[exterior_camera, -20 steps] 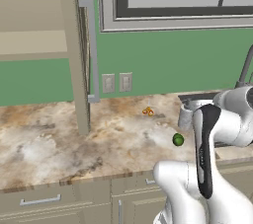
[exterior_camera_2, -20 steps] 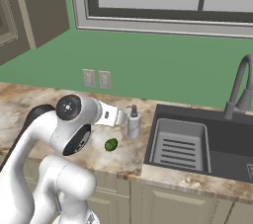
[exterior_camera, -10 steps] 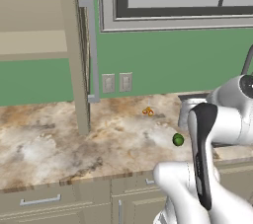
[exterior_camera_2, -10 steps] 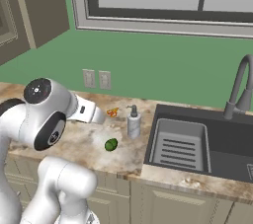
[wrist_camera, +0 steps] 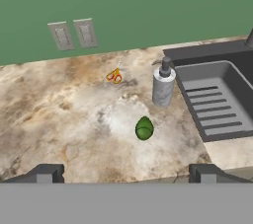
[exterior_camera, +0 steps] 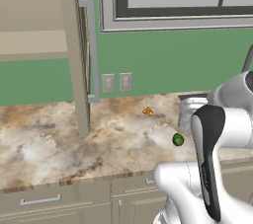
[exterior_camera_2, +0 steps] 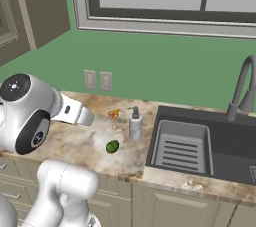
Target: Open the cabinet. Pick the soap dispenser and place it next to the sink. Then close the cabinet.
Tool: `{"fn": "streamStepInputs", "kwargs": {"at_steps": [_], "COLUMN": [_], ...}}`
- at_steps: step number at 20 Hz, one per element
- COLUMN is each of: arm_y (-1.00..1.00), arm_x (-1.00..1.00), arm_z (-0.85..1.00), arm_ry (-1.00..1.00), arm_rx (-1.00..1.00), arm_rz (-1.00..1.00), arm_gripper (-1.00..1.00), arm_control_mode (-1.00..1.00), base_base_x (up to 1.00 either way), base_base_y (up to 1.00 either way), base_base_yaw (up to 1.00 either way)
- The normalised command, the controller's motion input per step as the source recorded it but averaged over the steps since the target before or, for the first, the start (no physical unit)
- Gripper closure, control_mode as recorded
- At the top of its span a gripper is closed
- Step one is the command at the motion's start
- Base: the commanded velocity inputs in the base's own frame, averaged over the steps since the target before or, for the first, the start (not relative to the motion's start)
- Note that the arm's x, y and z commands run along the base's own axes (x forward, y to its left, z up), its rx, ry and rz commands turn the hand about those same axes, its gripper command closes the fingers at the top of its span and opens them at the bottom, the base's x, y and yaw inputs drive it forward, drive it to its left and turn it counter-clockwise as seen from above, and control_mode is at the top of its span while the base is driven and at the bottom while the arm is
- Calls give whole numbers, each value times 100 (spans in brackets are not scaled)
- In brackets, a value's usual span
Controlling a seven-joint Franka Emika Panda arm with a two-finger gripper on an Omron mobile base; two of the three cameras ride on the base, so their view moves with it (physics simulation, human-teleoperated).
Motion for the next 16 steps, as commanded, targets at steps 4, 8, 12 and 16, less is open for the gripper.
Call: {"fn": "streamStepInputs", "kwargs": {"at_steps": [4, 8, 12, 16], "arm_y": [0, 0, 0, 0], "arm_x": [0, 0, 0, 0], "arm_z": [0, 0, 0, 0], "arm_ry": [0, 0, 0, 0], "arm_rx": [0, 0, 0, 0], "arm_rz": [0, 0, 0, 0], "arm_gripper": [-100, -100, -100, -100], "arm_control_mode": [-100, -100, -100, -100], "base_base_x": [0, 0, 0, 0], "base_base_y": [0, 0, 0, 0], "base_base_yaw": [0, 0, 0, 0]}}
